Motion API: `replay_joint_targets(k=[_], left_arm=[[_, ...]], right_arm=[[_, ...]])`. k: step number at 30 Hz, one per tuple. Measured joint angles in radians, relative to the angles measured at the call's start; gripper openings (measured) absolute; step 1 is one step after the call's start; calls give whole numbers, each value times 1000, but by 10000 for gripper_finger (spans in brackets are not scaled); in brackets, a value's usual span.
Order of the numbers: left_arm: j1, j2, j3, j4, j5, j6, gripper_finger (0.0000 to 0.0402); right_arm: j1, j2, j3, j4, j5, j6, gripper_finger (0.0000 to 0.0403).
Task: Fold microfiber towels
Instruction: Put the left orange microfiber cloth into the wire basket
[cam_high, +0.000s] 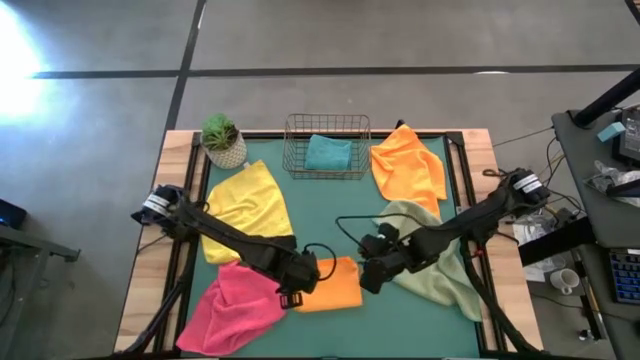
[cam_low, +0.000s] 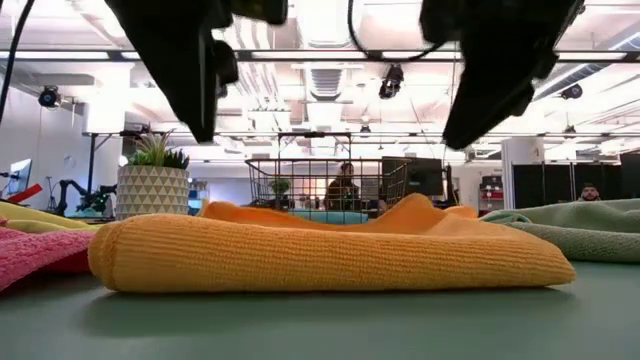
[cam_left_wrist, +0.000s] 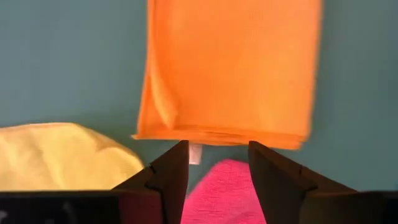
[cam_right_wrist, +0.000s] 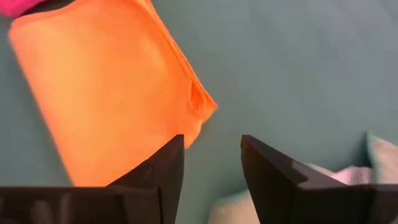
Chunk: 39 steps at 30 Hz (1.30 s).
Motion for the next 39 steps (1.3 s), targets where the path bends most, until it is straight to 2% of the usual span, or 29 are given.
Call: replay_joint_targets(k=[5, 12, 17, 28, 39], left_arm=[[-79, -15, -3, 62, -55, -27, 150], [-174, 31, -11, 172, -157, -26, 150], [-199, 73, -10, 237, -160, -26, 150], [-211, 147, -10, 326, -155, -26, 150], [-208, 234, -11, 327, -158, -28, 150]], right_arm=[[65, -52, 0, -5, -57, -72, 151], [163, -1, -4, 49, -62, -164, 151], [207, 64, -4, 163, -68, -307, 151], [216, 183, 3, 313, -70, -498, 151], [216, 252, 3, 403, -63, -564, 151]])
